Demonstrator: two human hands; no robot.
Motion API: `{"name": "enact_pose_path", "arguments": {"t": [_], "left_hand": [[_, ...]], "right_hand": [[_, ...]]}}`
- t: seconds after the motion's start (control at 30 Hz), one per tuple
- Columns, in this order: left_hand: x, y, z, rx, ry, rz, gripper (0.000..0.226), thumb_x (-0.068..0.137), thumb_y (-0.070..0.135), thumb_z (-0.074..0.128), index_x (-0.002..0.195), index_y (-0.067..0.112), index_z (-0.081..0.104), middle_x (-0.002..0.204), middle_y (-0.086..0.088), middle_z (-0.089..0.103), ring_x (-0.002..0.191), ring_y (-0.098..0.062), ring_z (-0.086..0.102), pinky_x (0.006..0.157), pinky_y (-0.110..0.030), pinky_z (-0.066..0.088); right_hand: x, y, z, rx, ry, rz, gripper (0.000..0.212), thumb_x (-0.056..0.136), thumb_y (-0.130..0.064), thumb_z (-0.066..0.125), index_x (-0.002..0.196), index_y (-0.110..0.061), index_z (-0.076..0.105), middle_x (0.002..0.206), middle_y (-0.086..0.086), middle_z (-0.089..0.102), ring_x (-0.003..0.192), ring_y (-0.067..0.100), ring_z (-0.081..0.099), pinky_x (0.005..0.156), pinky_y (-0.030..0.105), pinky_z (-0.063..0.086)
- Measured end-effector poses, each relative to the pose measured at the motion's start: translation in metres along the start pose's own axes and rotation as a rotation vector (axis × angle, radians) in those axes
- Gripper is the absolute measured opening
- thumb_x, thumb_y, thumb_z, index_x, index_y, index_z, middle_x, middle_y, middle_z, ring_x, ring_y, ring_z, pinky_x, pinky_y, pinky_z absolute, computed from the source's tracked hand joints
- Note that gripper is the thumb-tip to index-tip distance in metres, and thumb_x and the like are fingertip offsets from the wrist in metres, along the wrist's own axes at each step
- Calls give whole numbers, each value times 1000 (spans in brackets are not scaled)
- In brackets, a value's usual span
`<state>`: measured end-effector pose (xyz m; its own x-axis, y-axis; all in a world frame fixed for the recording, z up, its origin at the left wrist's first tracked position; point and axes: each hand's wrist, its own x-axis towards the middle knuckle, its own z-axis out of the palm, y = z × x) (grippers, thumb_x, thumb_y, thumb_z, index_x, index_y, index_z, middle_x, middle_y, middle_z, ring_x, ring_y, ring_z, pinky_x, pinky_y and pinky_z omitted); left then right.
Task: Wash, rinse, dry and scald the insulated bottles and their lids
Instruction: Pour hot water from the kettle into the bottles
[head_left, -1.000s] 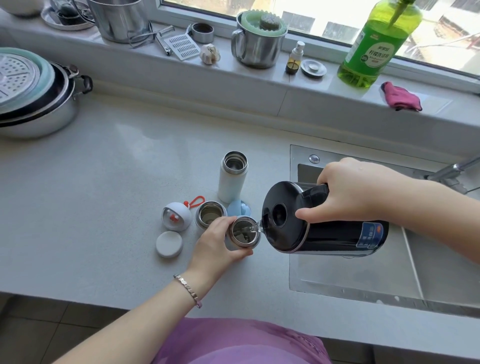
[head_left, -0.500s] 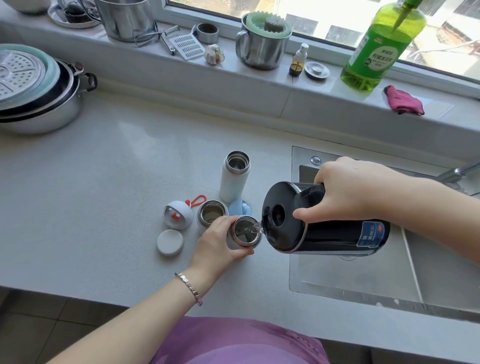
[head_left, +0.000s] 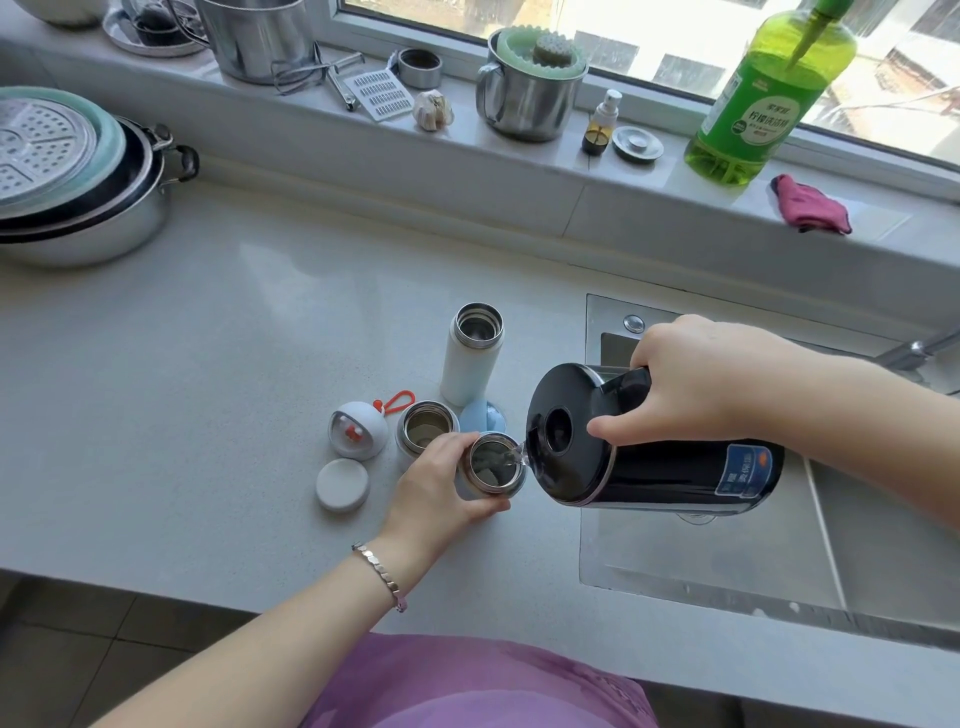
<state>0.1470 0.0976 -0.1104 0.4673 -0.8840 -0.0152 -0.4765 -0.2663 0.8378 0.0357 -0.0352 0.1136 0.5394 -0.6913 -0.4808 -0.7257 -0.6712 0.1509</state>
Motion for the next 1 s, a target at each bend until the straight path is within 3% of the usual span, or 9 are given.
{"name": "enact_pose_path", "arguments": {"t": [0.4,0.63,1.0], "left_hand": [[-1,0,0,-7,-2,-2,68,58,29,87,119,16,59,116,6,59,109,-8,52,94,-17,40],[-1,3,-1,-16,0,-20,69,57,24,88,119,12,60,118,3,59,108,-4,49,89,1,26],[-2,4,-3,-20,-13,-22,71,57,26,88,120,13,59,119,3,58,110,-6,49,91,-6,30]], "right_hand": [[-1,-2,-1,-17,14,-3,54,67,-67,58,62,-14,48,70,1,49,56,15,45,48,23,32],[-1,-3,-3,-30,14,-2,54,67,-67,58,67,-13,53,73,2,50,61,18,49,52,24,36],[0,-10,-6,-82,31,-27,53,68,-66,58,63,-14,49,68,1,50,54,15,45,47,23,30]]}}
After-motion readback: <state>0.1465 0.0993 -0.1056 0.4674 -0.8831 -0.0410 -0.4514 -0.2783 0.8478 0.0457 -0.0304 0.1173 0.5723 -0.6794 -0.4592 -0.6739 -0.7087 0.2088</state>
